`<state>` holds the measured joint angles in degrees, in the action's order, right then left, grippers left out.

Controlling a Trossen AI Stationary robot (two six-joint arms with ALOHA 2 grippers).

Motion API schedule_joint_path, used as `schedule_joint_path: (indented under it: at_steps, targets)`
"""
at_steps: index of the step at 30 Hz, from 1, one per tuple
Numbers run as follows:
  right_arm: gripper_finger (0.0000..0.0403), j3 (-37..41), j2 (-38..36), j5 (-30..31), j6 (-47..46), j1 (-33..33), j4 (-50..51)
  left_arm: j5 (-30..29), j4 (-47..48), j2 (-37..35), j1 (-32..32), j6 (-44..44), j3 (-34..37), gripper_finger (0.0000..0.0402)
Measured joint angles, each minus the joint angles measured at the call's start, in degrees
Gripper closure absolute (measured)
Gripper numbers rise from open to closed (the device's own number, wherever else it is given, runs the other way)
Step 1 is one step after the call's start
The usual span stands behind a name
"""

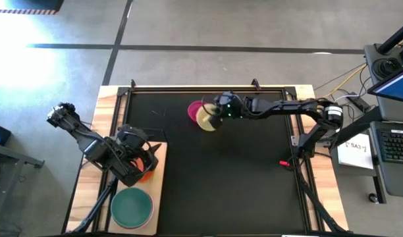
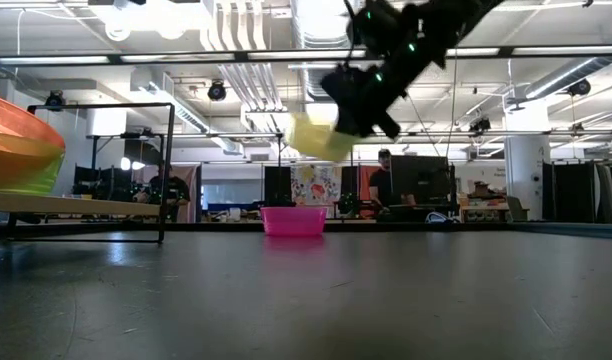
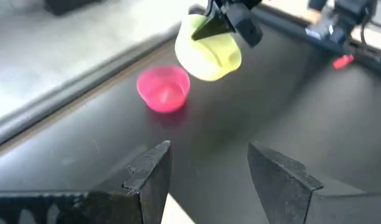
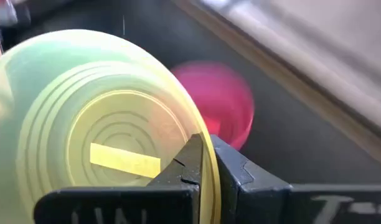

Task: Place and stack bowls onto a shelf
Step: Stack the yellow transparent bowl on top of the orange transparent bowl on the shelf

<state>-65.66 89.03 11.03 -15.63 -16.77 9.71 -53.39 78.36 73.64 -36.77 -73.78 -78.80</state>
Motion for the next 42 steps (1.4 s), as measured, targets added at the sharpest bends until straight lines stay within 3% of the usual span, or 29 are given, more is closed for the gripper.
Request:
schedule_joint_path:
  at_steps: [6,9,13,18,24,28,32,42]
  targets:
    - [0.0394,-9.8,-0.2,10.1,9.7,1.3,-0.2,-9.8,-0.2,3.4,4.0,5.4,-2.7,0.0209]
    - [0.0394,-13.7,0.5,12.0,13.5,1.6,-0.1,-14.6,-0.2,5.2,7.7,8.8,-5.0,0.0209]
    - [0.0394,-18.3,0.5,12.1,14.2,1.5,3.6,-14.3,-0.3,7.7,14.6,13.0,-10.0,0.0210]
    - [0.0394,-22.7,0.5,13.1,12.6,1.5,12.4,-7.3,-1.1,11.4,23.1,22.7,-16.5,0.0210]
    - [0.0394,-23.8,0.5,13.0,8.8,1.5,21.4,12.1,-10.1,17.1,31.1,40.4,-23.2,0.0210]
    - [0.0394,-23.2,0.5,13.1,7.1,2.2,27.0,21.3,-11.9,21.8,35.4,45.7,-28.0,0.0210]
    - [0.0394,-22.8,0.5,13.0,6.6,3.0,30.7,24.4,-11.4,26.0,38.2,48.3,-31.3,0.0210]
    - [0.0394,-22.8,0.5,9.7,8.6,6.2,33.6,24.9,-11.6,31.4,42.1,52.0,-35.0,0.0210]
